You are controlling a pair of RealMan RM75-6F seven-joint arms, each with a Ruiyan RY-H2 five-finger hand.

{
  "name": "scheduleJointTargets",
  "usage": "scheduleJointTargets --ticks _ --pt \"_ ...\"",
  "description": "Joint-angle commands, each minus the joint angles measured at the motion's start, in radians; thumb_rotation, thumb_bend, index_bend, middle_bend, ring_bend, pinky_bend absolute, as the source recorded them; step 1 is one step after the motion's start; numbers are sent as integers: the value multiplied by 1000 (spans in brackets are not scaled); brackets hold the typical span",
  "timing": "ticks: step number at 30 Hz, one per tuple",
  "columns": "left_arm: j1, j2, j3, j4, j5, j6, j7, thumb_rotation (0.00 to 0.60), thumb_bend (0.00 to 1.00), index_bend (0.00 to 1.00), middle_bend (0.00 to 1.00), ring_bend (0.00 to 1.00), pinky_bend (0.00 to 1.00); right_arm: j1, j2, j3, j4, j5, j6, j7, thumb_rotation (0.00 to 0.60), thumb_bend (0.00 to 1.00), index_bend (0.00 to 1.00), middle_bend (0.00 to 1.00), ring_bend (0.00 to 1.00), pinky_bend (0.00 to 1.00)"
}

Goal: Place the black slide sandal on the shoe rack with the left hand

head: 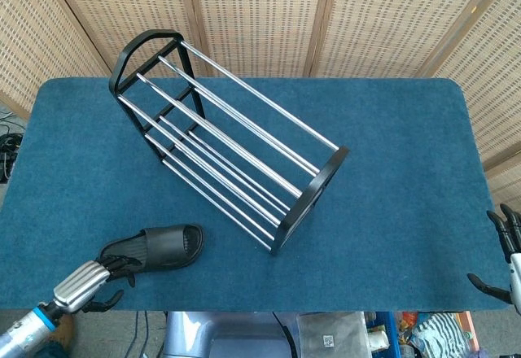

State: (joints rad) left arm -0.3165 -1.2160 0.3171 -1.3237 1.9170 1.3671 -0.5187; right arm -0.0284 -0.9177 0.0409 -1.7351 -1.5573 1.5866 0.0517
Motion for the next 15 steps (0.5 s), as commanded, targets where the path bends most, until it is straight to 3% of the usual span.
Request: scheduleJointTargets --ticks 1,4,8,10,15 --pt "46 86 4 -29 -18 85 39 600 372 177 45 81 143 0 1 -1 0 -1 -1 2 600 0 0 0 0 0" --pt "88 114 -24 -48 -72 144 80 600 260 10 0 5 35 0 3 -3 -2 -2 -5 4 600 0 0 0 0 0" --pt "143 116 -103 -126 -243 150 213 600 216 0 0 0 0 -1 5 -5 -4 -9 -1 7 600 0 0 0 0 0" --pt "138 90 -143 -172 -322 100 299 600 216 0 0 0 0 -2 4 -7 -3 -12 1 7 600 0 0 0 0 0" --pt "93 49 -184 -237 -447 -60 423 600 217 0 0 0 0 -4 4 -7 -2 -14 6 10 600 0 0 0 0 0"
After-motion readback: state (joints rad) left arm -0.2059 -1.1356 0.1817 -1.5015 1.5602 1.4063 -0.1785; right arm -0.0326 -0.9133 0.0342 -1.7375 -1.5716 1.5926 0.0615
